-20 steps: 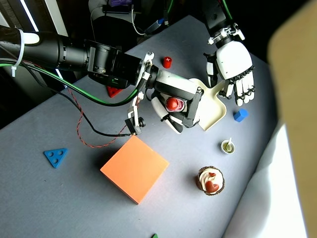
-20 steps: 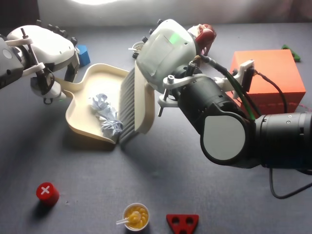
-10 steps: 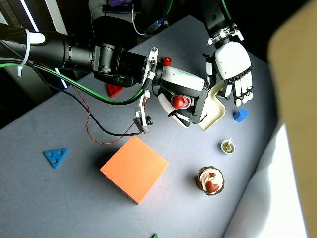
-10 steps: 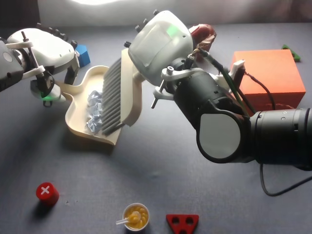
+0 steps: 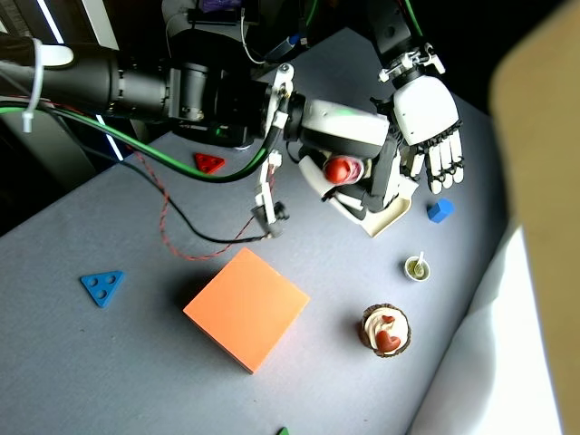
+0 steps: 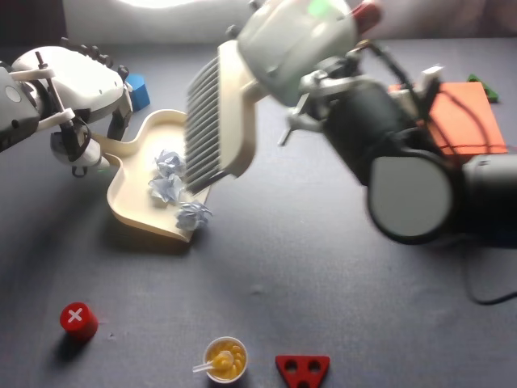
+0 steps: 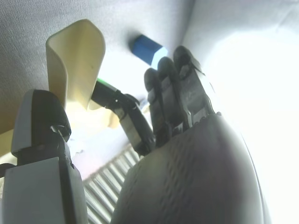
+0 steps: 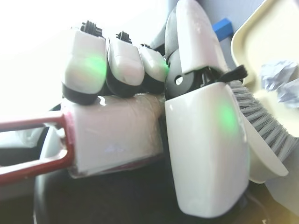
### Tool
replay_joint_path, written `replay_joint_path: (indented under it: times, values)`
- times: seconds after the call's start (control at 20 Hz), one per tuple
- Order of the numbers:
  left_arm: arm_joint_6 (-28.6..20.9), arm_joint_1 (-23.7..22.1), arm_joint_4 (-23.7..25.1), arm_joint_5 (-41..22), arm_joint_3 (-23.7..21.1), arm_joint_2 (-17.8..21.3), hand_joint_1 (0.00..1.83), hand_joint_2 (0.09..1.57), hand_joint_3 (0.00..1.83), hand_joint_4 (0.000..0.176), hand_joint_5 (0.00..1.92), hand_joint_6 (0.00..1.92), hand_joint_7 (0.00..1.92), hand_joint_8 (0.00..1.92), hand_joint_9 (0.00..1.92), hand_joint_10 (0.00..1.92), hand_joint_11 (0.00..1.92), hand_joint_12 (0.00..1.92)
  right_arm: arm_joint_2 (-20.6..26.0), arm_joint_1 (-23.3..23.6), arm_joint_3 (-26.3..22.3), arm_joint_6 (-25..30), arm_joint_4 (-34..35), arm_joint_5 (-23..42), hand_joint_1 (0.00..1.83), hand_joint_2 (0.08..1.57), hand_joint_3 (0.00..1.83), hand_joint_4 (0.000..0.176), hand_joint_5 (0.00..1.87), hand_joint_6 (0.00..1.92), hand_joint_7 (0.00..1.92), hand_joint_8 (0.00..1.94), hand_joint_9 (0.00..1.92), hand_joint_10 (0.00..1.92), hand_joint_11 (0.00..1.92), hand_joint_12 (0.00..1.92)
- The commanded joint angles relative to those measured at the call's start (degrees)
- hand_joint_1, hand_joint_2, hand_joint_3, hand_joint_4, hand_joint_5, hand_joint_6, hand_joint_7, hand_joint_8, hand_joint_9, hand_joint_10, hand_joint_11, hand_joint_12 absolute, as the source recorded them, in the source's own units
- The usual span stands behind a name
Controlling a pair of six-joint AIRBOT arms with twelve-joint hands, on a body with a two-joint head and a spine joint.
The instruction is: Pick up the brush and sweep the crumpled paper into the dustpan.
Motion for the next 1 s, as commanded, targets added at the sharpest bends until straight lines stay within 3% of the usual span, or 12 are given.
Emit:
replay_joint_path:
  times: [0.0,0.1,0.15,0.25,0.3,0.35,0.55,0.65,0.75,0.8,0.95]
  values:
    - [0.27,-0.43,0.94,-4.82,-0.03,0.33,1.09,1.11,0.00,0.001,1.01,0.94,0.37,0.00,0.30,0.00,0.27,0.02,1.02,0.67,-0.81,-0.34,-4.51,-4.52,1.47,1.17,0.00,0.000,1.10,1.92,1.33,1.94,1.43,1.92,1.55,1.92]
    - [0.26,-0.45,0.88,-4.93,-0.03,0.32,1.09,1.10,0.00,0.000,1.01,0.93,0.37,0.00,0.29,0.00,0.28,0.02,5.34,0.67,-4.42,1.59,-4.52,-2.98,1.47,1.18,0.00,0.000,1.11,1.92,1.33,1.94,1.43,1.92,1.55,1.92]
    - [0.26,-0.46,0.82,-4.97,-0.04,0.32,1.09,1.11,0.00,0.007,1.01,0.93,0.37,0.00,0.29,0.00,0.28,0.02,7.62,0.67,-6.31,2.58,-4.53,-1.91,1.46,1.18,0.00,0.000,1.12,1.92,1.33,1.94,1.43,1.92,1.54,1.92]
    - [0.26,-0.53,0.82,-5.07,0.03,0.32,1.06,1.11,0.00,0.062,0.99,0.97,0.36,0.00,0.27,0.00,0.24,0.00,12.49,0.67,-10.30,3.87,-4.55,0.64,1.47,1.19,0.00,0.000,1.11,1.92,1.33,1.94,1.43,1.92,1.54,1.92]
    - [0.26,-0.55,0.82,-5.10,0.05,0.31,1.09,1.10,0.00,0.009,1.02,0.91,0.37,0.00,0.29,0.00,0.26,0.01,13.64,0.66,-11.40,4.33,-4.64,1.67,1.49,1.18,0.00,0.000,1.09,1.92,1.31,1.94,1.42,1.92,1.54,1.92]
    - [0.26,-0.55,0.79,-5.15,0.10,0.28,1.11,1.09,0.00,0.000,1.05,0.87,0.39,0.00,0.29,0.00,0.27,0.01,15.25,0.65,-13.09,4.47,-4.70,2.62,1.49,1.18,0.00,0.000,1.11,1.92,1.31,1.94,1.42,1.92,1.53,1.92]
    - [0.26,-0.51,0.54,-5.19,0.17,0.24,1.09,1.10,0.00,0.004,1.02,0.92,0.36,0.00,0.27,0.00,0.25,0.00,13.80,-0.27,-13.69,0.16,-5.37,3.18,1.45,1.19,0.00,0.000,1.11,1.92,1.33,1.94,1.43,1.92,1.53,1.92]
    - [0.27,-0.51,0.63,-5.15,0.16,0.24,1.07,1.12,0.00,0.038,0.98,0.98,0.33,0.00,0.25,0.00,0.23,0.00,11.60,-0.43,-11.32,-3.40,-3.56,3.47,1.45,1.18,0.00,0.000,1.10,1.92,1.33,1.94,1.43,1.92,1.53,1.92]
    - [0.27,-0.50,0.63,-5.12,0.15,0.24,1.07,1.11,0.00,0.045,0.99,0.96,0.34,0.00,0.27,0.01,0.26,0.02,9.54,-0.60,-9.00,-5.39,-2.26,3.61,1.47,1.19,0.00,0.000,1.10,1.92,1.32,1.94,1.43,1.92,1.54,1.92]
    - [0.27,-0.50,0.63,-5.24,0.15,0.24,1.10,1.10,0.00,0.000,1.02,0.92,0.37,0.00,0.30,0.01,0.28,0.02,8.24,-0.87,-7.71,-6.14,-2.06,3.63,1.47,1.18,0.00,0.000,1.11,1.92,1.33,1.94,1.43,1.92,1.54,1.92]
    - [0.27,-0.51,0.62,-5.31,0.14,0.23,1.10,1.10,0.00,0.000,1.03,0.89,0.38,0.00,0.31,0.00,0.27,0.02,6.30,-1.78,-5.66,-6.55,-2.05,4.21,1.45,1.18,0.00,0.000,1.11,1.92,1.34,1.94,1.43,1.92,1.54,1.92]
